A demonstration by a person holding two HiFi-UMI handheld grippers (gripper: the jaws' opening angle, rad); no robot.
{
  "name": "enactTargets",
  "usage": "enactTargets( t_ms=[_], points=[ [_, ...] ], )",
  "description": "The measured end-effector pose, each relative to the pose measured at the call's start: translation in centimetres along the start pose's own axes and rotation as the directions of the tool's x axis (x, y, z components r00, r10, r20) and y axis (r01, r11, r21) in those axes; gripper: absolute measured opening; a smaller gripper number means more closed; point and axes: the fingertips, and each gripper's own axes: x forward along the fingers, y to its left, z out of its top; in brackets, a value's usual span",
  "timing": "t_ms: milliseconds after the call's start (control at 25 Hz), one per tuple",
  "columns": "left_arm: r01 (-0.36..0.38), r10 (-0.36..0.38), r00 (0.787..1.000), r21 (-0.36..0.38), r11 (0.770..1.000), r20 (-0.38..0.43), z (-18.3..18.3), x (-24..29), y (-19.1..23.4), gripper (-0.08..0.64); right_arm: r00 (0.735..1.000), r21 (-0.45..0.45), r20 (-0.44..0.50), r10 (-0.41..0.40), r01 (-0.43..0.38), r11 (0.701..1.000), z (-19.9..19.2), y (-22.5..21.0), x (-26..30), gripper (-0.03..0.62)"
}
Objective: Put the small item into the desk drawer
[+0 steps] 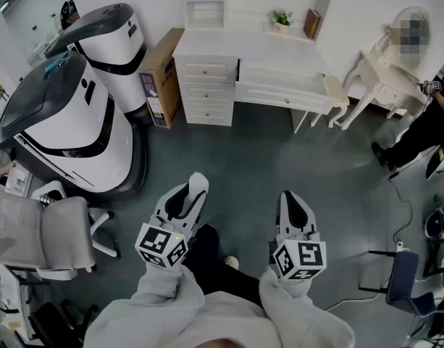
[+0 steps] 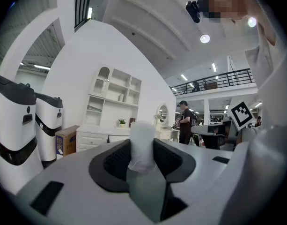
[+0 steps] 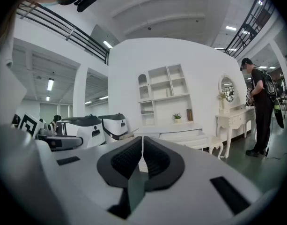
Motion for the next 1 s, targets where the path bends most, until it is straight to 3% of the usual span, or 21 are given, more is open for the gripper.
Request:
enactTargets(
  t_ms=[1000],
  points=[
    [0.025, -0.025, 0.999, 0.0, 1.0, -0.044, -0.9, 0.9, -1.9, 0.167, 0.998, 0.056, -0.039, -0.042, 0.044, 0.997, -1.4, -1.9, -1.3, 0.037]
  ],
)
